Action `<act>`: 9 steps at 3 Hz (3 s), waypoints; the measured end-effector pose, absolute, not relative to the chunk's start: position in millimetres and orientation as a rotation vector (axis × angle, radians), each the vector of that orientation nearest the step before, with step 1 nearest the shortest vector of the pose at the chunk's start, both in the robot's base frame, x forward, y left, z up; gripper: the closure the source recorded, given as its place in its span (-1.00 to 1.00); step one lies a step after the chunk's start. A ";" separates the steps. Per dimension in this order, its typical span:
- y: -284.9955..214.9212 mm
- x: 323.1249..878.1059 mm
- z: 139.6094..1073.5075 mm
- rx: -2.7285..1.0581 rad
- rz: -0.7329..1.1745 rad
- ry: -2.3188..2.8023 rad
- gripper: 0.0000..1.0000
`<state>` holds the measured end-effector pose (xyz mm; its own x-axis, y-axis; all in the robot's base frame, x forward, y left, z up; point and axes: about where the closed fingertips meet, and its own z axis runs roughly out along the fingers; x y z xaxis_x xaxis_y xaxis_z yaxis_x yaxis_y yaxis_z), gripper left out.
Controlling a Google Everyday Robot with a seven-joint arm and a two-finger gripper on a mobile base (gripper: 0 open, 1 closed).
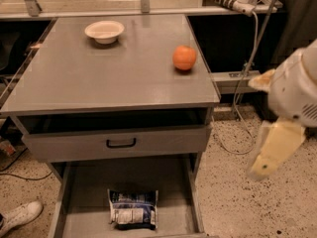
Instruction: Pick blue chip bag from middle drawer and place on counter
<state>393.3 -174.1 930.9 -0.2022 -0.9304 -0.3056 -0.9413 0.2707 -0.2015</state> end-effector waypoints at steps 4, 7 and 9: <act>-128.3 346.6 830.0 -1.723 0.274 2.213 -1.00; -84.9 336.2 714.1 -1.659 0.538 2.234 -1.00; -53.5 354.6 675.1 -1.616 0.555 2.176 -1.00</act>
Offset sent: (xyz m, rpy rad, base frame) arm -0.0246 0.0277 -0.0451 0.0381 0.0558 0.0134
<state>354.6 -53.5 675.1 -0.2720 -0.8135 -0.5141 -0.9603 0.2638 0.0905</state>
